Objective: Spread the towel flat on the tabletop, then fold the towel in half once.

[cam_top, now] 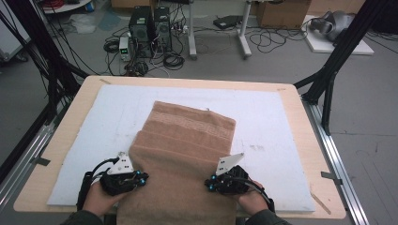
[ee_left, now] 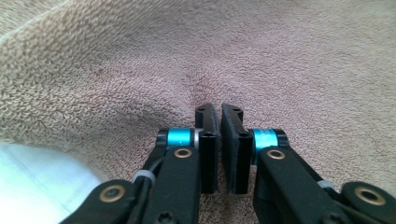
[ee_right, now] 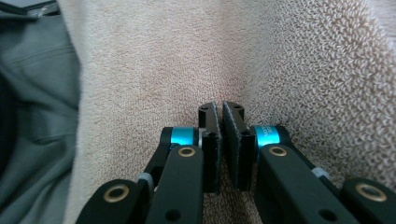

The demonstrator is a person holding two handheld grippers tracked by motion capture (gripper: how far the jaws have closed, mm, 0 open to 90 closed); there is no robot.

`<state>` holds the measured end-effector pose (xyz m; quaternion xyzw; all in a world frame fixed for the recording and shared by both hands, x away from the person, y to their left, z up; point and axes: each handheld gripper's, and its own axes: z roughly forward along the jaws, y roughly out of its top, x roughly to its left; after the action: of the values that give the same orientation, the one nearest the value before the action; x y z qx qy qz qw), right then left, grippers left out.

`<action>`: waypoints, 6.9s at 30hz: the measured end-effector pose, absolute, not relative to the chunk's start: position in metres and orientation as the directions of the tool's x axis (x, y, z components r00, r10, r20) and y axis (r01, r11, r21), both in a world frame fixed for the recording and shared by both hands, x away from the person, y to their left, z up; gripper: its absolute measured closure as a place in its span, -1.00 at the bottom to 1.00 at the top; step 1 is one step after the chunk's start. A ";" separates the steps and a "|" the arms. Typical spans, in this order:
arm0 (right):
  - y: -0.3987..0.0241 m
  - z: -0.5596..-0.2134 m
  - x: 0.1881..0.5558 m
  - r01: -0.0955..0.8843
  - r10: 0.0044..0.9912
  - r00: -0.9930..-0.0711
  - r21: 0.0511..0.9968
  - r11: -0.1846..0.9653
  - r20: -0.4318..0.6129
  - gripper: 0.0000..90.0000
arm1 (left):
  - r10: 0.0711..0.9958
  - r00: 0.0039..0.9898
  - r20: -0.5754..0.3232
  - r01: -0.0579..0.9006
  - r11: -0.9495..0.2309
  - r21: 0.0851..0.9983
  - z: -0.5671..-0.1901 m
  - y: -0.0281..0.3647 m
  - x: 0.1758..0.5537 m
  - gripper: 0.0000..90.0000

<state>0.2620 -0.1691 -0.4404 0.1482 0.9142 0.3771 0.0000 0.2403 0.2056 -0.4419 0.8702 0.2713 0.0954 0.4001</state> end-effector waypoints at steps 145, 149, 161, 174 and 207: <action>-0.208 -0.417 0.269 0.367 0.387 -0.908 0.750 0.550 0.161 0.04 | 0.601 0.793 -0.099 0.397 -0.387 0.832 -0.421 0.215 0.227 0.08; -0.206 -0.411 0.282 0.365 0.416 -0.899 0.757 0.542 0.136 -0.18 | 0.636 0.766 -0.092 0.397 -0.356 0.846 -0.419 0.218 0.237 -0.09; -0.210 -0.409 0.306 0.387 0.489 -0.865 0.771 0.506 0.114 -0.46 | 0.685 0.726 -0.068 0.417 -0.358 0.835 -0.406 0.217 0.274 -0.49; -0.208 -0.395 0.318 0.358 0.489 -0.869 0.784 0.508 0.080 -0.51 | 0.683 0.727 -0.060 0.420 -0.375 0.826 -0.393 0.211 0.291 -0.46; -0.212 -0.393 0.404 0.417 0.571 -0.819 0.738 0.530 0.052 -0.33 | 0.736 0.668 -0.110 0.509 -0.344 0.789 -0.400 0.214 0.378 -0.31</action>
<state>0.4037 -0.2122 -0.3934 0.2842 0.8692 0.3925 0.0983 0.3781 0.2139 -0.3995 0.8086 0.3850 0.1340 0.4242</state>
